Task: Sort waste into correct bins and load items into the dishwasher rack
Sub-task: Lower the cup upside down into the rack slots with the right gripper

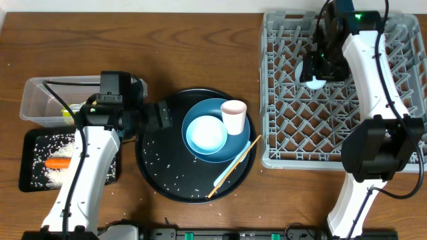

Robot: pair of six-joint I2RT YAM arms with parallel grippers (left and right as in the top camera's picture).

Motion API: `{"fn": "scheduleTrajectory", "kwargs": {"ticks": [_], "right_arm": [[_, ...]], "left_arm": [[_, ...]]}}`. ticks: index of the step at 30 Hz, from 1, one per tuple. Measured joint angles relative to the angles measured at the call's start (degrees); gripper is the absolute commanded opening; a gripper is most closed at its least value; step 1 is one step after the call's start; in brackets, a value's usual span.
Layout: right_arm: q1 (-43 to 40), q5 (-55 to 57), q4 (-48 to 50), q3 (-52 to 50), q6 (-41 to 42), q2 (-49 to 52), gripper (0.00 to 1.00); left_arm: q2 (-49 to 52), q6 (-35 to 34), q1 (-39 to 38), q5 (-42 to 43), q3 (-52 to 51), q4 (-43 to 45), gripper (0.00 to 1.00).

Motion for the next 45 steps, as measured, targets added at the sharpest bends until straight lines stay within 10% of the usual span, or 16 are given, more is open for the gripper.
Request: {"fn": "scheduleTrajectory", "kwargs": {"ticks": [45], "right_arm": [[-0.11,-5.31,-9.7,3.26,-1.55,-0.26,0.01]], "left_arm": [[0.0,0.0,0.0,0.0,0.0,0.0,0.98]]}}
